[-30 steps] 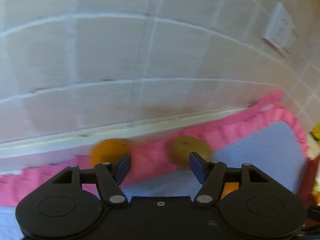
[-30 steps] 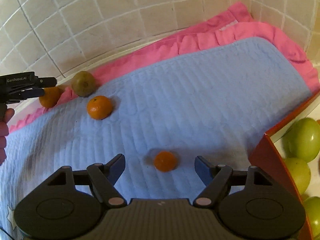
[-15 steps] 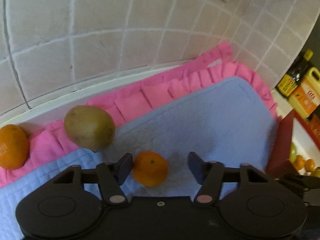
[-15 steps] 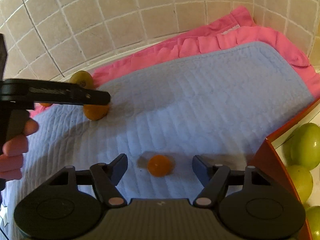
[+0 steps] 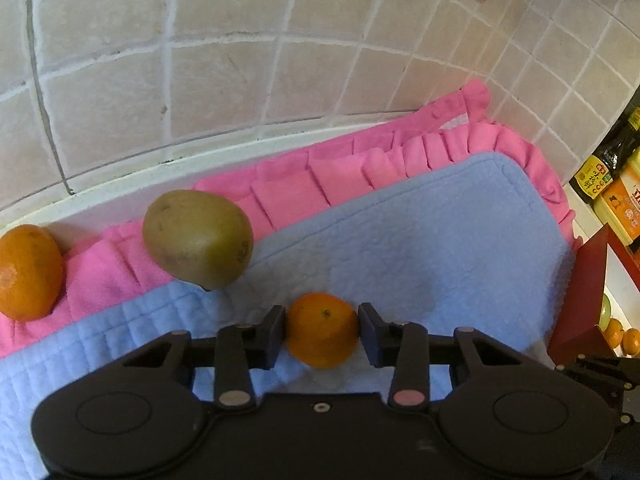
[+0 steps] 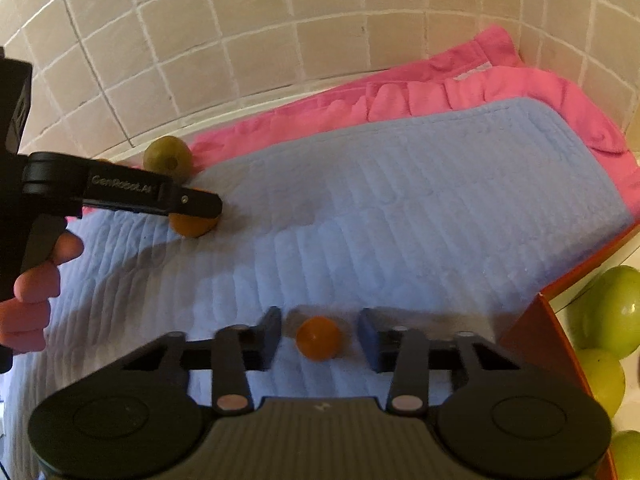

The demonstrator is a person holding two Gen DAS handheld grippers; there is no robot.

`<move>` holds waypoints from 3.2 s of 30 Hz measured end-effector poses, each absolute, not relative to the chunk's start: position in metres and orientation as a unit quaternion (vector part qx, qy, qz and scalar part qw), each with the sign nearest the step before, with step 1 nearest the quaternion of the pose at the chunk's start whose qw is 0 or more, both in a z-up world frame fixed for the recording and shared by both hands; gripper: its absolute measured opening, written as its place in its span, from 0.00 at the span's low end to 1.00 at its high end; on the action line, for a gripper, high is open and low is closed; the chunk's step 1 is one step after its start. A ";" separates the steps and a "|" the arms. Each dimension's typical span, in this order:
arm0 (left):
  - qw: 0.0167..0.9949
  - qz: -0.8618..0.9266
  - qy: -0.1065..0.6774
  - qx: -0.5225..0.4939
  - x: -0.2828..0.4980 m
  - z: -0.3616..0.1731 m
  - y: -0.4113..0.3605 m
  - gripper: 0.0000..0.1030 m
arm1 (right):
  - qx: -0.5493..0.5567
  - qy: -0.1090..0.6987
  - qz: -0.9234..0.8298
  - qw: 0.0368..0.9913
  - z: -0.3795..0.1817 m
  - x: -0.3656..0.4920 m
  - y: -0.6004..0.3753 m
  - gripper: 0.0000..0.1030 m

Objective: Organize fruits
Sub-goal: 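Grasp a mandarin with the left gripper while the right grasps a small mandarin, then carry both mandarins over the white box, then open the left gripper to drop its mandarin while the right drops its mandarin, then move both grippers back to the last fruits by the wall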

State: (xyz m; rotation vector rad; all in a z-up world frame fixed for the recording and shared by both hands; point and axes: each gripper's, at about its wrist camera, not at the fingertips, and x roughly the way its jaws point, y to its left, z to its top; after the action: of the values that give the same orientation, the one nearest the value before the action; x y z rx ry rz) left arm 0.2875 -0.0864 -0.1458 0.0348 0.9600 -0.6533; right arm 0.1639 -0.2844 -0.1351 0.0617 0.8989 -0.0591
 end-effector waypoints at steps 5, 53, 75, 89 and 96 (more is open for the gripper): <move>0.843 -0.307 0.441 0.013 0.277 -0.134 -0.085 0.45 | 0.028 0.436 -0.013 0.899 -0.130 0.160 -0.279 0.23; 0.710 -0.537 0.422 0.175 0.128 -0.128 -0.454 0.45 | 0.184 0.343 -0.214 0.896 -0.049 -0.101 -0.504 0.23; 0.722 -0.515 0.421 0.189 0.128 -0.142 -0.452 0.65 | 0.025 0.468 -0.250 0.848 -0.083 -0.040 -0.492 0.25; 0.792 -0.489 0.349 0.107 0.145 -0.063 -0.315 0.72 | -0.022 0.406 -0.279 0.870 -0.028 -0.060 -0.453 0.58; 0.855 -0.386 0.339 0.070 0.166 -0.041 -0.195 0.73 | -0.026 0.315 -0.197 0.928 0.007 -0.020 -0.402 0.75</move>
State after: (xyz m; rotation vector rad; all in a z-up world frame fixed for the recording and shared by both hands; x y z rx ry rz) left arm 0.1662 -0.1955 -0.0411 0.1466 0.7131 -0.8116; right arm -0.0203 -0.4020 0.0073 -0.0540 0.6446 -0.4032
